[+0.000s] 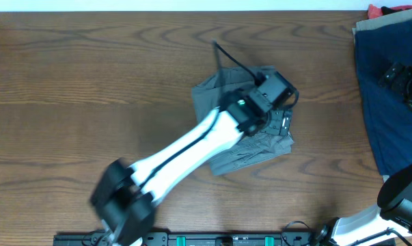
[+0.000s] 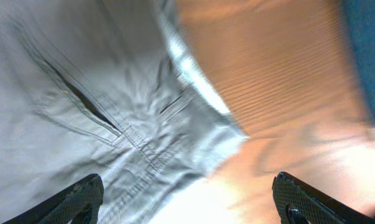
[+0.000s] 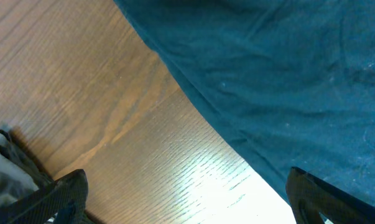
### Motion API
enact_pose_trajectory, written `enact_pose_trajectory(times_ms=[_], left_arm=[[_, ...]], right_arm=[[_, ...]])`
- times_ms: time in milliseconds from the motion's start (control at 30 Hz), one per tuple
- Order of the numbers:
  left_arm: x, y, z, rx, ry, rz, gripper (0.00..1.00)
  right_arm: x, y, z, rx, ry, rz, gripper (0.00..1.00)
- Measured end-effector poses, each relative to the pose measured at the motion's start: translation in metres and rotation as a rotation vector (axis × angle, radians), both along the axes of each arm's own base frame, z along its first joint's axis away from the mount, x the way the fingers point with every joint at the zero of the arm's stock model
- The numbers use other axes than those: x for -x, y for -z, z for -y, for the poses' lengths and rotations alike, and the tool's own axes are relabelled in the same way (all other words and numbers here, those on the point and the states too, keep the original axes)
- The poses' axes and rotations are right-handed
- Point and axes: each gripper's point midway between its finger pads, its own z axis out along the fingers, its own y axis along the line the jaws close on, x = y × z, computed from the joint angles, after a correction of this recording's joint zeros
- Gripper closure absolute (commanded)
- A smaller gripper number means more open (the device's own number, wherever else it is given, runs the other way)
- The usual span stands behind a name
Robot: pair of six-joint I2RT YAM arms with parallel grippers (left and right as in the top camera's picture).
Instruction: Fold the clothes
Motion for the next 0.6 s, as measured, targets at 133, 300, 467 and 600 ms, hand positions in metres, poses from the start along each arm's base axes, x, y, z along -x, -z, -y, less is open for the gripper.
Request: enact_pose_trajectory(times_ms=[133,300,467,600], left_arm=[[0.004,-0.045,-0.018,0.03,-0.027,0.078,0.13],[-0.003,-0.038,-0.031,-0.037,-0.07,0.103,0.58],[-0.026,-0.007,-0.027,-0.082,-0.104,0.103,0.94],[-0.057,0.03,-0.024,-0.103,-0.151,0.1,0.94]], right_arm=[[0.0,0.0,0.0,0.0,0.0,0.0,0.01],[0.0,0.0,0.0,0.0,0.0,0.0,0.01],[0.0,0.0,0.0,0.0,0.0,0.0,0.01],[0.0,0.0,0.0,0.0,0.0,0.0,0.01]])
